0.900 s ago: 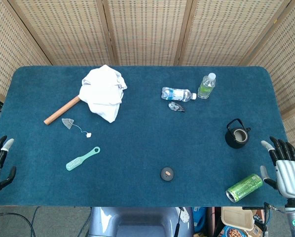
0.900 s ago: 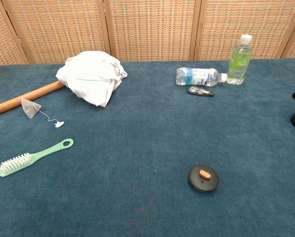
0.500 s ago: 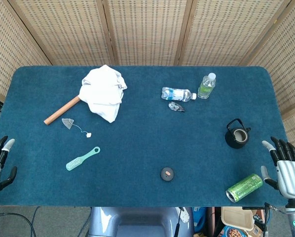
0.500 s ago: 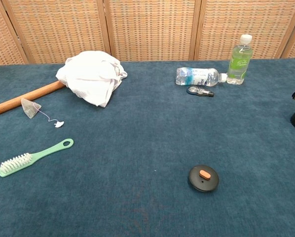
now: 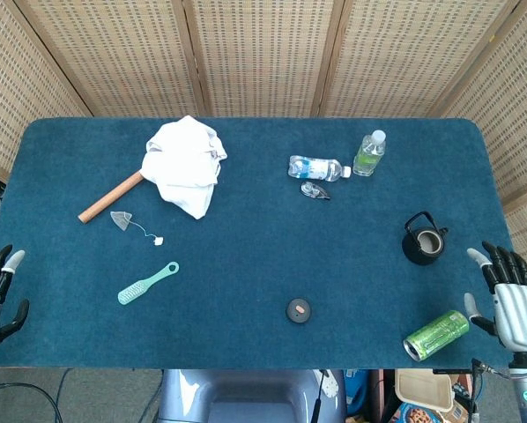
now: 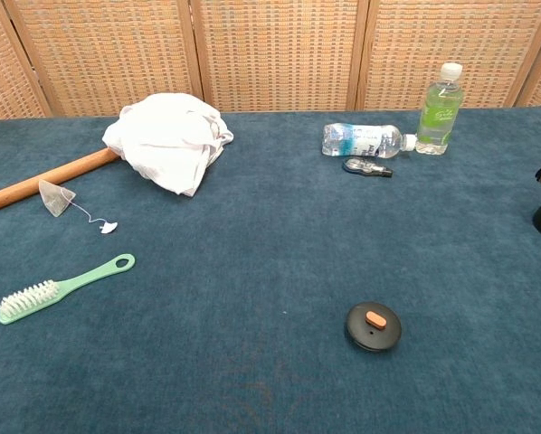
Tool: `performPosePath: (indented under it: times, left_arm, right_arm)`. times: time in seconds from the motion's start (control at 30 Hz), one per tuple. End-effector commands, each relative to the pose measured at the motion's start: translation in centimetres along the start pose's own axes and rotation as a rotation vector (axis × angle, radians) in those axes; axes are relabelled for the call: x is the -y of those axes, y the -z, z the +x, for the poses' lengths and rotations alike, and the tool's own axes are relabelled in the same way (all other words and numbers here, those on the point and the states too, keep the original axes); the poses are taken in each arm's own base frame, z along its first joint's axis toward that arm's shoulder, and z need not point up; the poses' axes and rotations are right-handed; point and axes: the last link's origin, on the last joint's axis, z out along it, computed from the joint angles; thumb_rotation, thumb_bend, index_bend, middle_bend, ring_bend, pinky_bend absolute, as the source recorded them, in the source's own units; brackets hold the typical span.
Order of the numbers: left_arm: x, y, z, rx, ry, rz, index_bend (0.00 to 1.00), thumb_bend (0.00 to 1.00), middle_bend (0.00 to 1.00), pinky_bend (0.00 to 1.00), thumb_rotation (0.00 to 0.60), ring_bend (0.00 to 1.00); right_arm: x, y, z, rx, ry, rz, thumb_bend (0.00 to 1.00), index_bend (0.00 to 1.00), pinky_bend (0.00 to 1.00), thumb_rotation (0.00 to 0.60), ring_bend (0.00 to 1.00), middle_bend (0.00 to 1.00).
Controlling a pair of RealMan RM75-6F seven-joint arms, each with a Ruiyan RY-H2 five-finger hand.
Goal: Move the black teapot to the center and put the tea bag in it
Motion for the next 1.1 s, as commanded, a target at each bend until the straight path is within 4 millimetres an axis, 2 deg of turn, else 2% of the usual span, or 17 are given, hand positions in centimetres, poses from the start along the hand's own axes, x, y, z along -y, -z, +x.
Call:
performPosePath:
  times: [0.03,0.17,0.47,0.87,1.1]
  left_arm:
    - [0.0,0.0,0.0,0.001,0.000,0.000,0.03,0.48,0.00,0.00,0.600,0.00]
    - [-0.1,-0.3,0.0,0.006,-0.003,-0.004,0.03,0.48,0.00,0.00,0.600,0.00]
    - [-0.6,-0.8,-0.2,0.022,-0.007,-0.019,0.03,0.48,0.00,0.00,0.600,0.00]
    - [-0.7,-1.2,0.2,0.013,-0.018,-0.024,0.03,0.48,0.00,0.00,0.600,0.00]
    - [-0.9,-1.3,0.6,-0.001,-0.018,-0.029,0.03,0.48,0.00,0.00,0.600,0.00]
  right_arm:
    - [0.1,-0.2,-0.2,0.006,-0.007,0.006,0.60,0.17,0.09,0.600,0.02,0.14]
    - [0.5,-0.8,-0.6,0.020,-0.021,0.021,0.60,0.17,0.09,0.600,0.02,0.14]
    - [1.7,-3.6,-1.8,0.065,-0.060,0.068,0.60,0.15,0.09,0.600,0.02,0.14]
    - [2.9,-10.7,-3.1,0.209,-0.071,0.091,0.67,0.14,0.09,0.596,0.02,0.14]
    - [2.8,-12.6,-3.3,0.257,-0.060,0.082,0.69,0.14,0.08,0.496,0.02,0.16]
